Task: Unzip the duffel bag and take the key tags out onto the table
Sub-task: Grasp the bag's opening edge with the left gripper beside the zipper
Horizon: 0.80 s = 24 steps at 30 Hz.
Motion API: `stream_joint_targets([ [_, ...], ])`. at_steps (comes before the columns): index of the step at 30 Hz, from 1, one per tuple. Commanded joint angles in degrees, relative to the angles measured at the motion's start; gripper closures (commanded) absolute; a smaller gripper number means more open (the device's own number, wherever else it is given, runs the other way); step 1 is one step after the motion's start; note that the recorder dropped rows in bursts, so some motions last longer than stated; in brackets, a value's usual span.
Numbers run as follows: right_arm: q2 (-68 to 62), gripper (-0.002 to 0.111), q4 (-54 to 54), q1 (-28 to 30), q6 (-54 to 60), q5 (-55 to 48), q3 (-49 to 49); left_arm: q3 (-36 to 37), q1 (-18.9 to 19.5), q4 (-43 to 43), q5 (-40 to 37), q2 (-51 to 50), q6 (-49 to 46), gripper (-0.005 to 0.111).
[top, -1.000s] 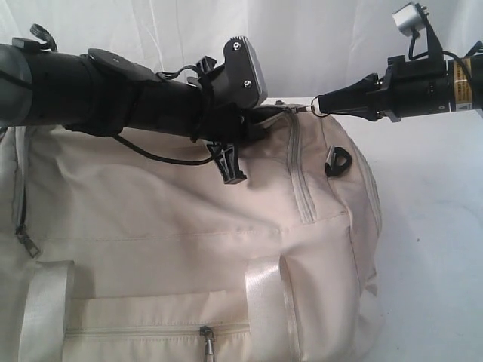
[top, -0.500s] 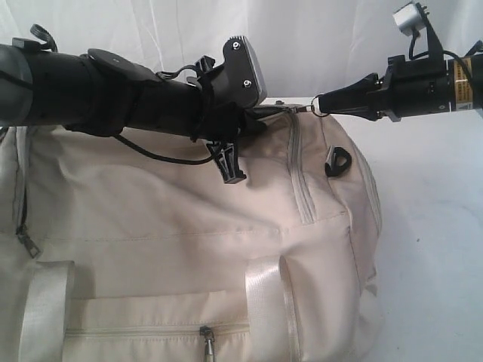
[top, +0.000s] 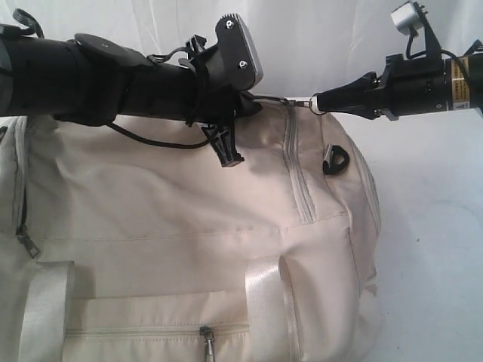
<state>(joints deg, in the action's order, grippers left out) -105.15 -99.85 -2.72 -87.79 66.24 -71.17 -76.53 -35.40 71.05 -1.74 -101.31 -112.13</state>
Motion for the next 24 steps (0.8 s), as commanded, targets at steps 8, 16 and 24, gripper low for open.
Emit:
stream_joint_targets([
  [8, 0.61, 0.108, -0.10, 0.49, -1.15, -3.17, 0.38, -0.26, 0.01, 1.89, 3.57, 3.41, 3.39, 0.107],
  [16, 0.61, 0.108, -0.10, 1.61, -2.72, -3.97, 0.38, -0.26, 0.01, 1.89, 5.80, 3.95, 5.89, 0.107],
  [24, 0.61, 0.108, -0.10, 4.49, -3.11, -4.41, 0.64, -0.26, 0.01, 2.39, 9.96, 3.99, 10.55, 0.107],
])
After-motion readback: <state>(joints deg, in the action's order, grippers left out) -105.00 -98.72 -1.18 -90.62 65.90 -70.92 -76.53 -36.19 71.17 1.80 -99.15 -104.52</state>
